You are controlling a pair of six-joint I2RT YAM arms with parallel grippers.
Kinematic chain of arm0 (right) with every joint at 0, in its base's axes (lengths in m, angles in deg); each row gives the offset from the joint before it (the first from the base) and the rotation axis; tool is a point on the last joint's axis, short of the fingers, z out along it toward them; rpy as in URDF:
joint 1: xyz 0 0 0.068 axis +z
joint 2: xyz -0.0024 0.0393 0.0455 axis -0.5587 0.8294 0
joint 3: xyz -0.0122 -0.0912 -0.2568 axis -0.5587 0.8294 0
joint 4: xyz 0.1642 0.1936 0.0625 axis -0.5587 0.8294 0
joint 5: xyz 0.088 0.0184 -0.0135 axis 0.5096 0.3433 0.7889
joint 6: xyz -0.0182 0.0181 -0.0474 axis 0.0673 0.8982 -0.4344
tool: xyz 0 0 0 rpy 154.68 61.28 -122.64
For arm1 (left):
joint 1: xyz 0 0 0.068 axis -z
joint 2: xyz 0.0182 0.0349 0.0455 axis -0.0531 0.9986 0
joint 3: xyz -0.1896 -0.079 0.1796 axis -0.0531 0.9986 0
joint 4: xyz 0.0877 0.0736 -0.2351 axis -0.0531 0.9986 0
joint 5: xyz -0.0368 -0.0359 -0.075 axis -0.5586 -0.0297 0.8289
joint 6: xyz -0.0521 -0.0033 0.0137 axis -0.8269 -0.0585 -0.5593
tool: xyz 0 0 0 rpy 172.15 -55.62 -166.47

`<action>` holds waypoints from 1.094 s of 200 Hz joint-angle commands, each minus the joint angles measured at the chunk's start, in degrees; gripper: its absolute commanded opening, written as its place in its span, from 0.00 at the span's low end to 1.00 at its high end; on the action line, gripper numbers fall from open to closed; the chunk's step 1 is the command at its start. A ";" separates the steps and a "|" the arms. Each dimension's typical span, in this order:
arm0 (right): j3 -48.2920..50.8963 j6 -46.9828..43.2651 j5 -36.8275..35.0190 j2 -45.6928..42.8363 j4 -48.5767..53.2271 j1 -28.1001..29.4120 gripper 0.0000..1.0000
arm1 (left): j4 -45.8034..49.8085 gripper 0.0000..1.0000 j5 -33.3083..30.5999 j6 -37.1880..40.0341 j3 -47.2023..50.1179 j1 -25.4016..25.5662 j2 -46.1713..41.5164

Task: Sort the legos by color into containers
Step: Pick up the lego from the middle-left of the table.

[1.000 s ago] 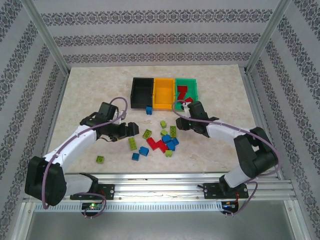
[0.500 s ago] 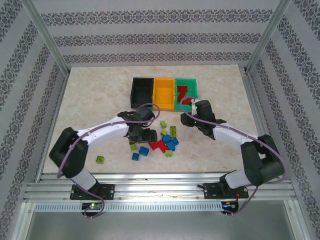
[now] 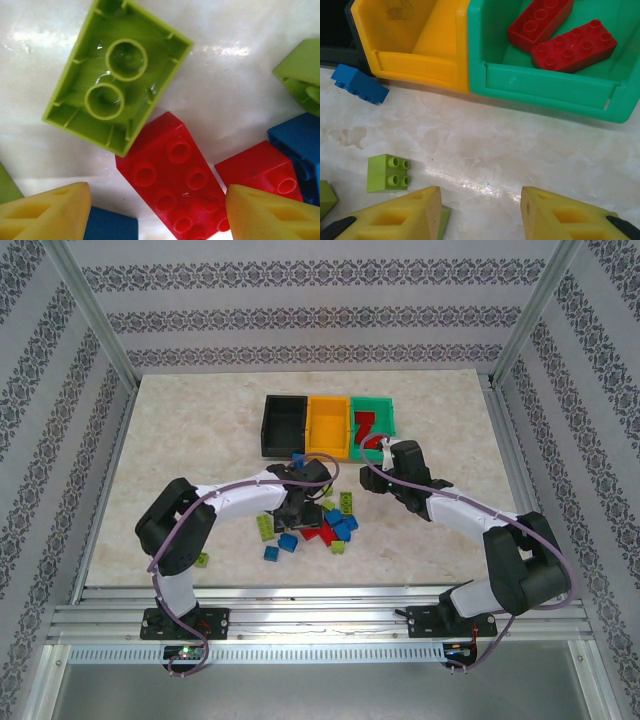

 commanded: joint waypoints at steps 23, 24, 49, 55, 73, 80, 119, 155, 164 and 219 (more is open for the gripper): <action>0.43 1.02 1.17 -1.03 -0.94 -0.16 0.46 | 1.87 0.66 -0.54 -0.65 -2.62 1.14 3.87; 0.44 1.02 1.11 -1.09 -0.94 -0.14 0.46 | 1.90 0.65 -0.58 -0.67 -2.64 1.14 3.92; 0.52 1.11 1.15 -0.95 -1.03 -0.40 0.46 | 1.30 0.62 -0.46 -0.27 -2.41 1.14 4.06; 0.52 1.11 1.23 -0.83 -1.03 -0.42 0.46 | 1.21 0.61 -0.47 -0.09 -2.40 1.14 4.06; 0.50 1.20 1.59 -0.98 -1.07 -0.47 0.47 | 0.90 0.57 -0.75 0.59 -2.49 1.14 4.10; 0.60 1.20 1.61 -1.07 -1.28 -0.47 0.46 | 0.69 0.52 -0.58 0.74 -2.49 1.15 4.05; 0.74 1.28 1.39 -1.30 -1.29 -0.73 0.46 | -6.28 0.41 2.25 1.58 0.10 1.15 1.56; 2.09 2.09 1.34 -2.54 -2.83 -1.37 0.46 | -11.95 0.29 2.29 0.93 2.70 1.21 -3.38; 2.28 2.47 1.72 -2.71 -3.08 -1.75 0.46 | -11.94 0.28 1.76 1.55 2.33 1.21 -4.22; 5.06 6.91 6.58 -3.81 -6.56 -7.36 0.46 | -11.40 0.27 -0.34 6.91 -5.48 0.98 -4.87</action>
